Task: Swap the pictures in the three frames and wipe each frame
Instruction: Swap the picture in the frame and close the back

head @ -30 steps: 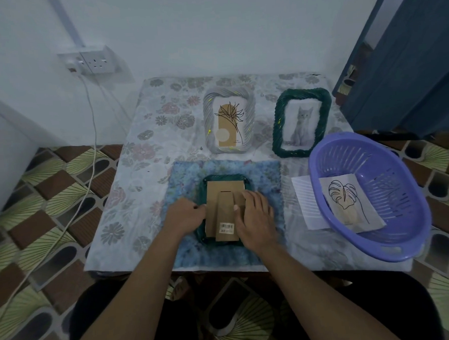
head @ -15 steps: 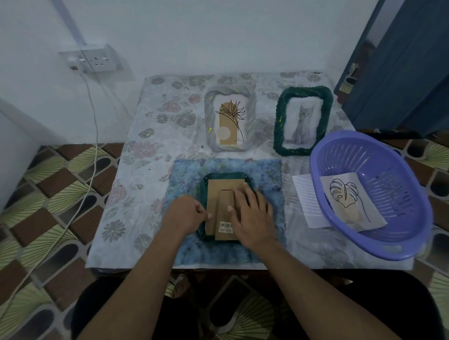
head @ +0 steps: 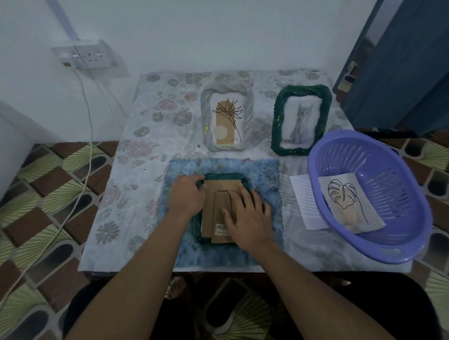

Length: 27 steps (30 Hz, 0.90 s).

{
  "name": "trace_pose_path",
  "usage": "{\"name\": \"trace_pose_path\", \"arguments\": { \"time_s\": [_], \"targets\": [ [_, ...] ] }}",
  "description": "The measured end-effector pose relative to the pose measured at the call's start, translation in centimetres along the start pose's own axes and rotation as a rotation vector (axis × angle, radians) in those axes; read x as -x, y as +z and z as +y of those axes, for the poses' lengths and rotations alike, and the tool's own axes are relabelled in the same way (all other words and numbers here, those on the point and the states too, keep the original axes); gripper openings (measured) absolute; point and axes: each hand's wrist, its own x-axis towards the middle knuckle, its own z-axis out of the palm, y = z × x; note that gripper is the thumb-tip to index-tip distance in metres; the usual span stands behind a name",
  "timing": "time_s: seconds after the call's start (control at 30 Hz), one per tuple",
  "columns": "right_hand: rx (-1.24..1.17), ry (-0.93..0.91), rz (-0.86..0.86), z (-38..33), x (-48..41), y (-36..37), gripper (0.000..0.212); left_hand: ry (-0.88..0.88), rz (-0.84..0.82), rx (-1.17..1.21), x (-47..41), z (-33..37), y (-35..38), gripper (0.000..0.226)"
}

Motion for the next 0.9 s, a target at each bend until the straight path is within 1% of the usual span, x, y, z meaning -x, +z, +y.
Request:
{"name": "trace_pose_path", "arguments": {
  "time_s": [0.2,0.23,0.33,0.4,0.63,0.77,0.9],
  "targets": [
    [0.000,0.001,0.003,-0.2,0.1,-0.3,0.076,0.050,0.030,0.043,-1.2,0.0,0.4,0.020],
    [0.000,0.002,-0.002,-0.2,0.1,-0.3,0.075,0.055,0.033,0.046,-1.5,-0.1,0.3,0.019],
    [-0.002,0.005,-0.009,-0.1,0.0,-0.3,0.061,0.059,0.035,0.062,-2.1,-0.2,0.3,0.013],
    [-0.014,0.005,-0.016,0.0,-0.1,-0.3,0.057,0.070,0.019,0.049,-2.4,-0.3,0.4,0.011],
    [-0.006,0.000,0.005,0.1,0.0,-0.2,0.056,0.146,-0.044,0.030,-3.1,-1.0,0.3,0.004],
    [0.002,0.002,0.002,0.0,0.0,-0.2,0.065,0.151,-0.108,-0.017,-3.6,-1.2,0.2,0.005],
    [0.013,0.004,0.000,0.1,-0.1,0.0,0.058,0.187,-0.156,-0.032,-3.7,-1.4,-0.1,0.006]
  ]
}}
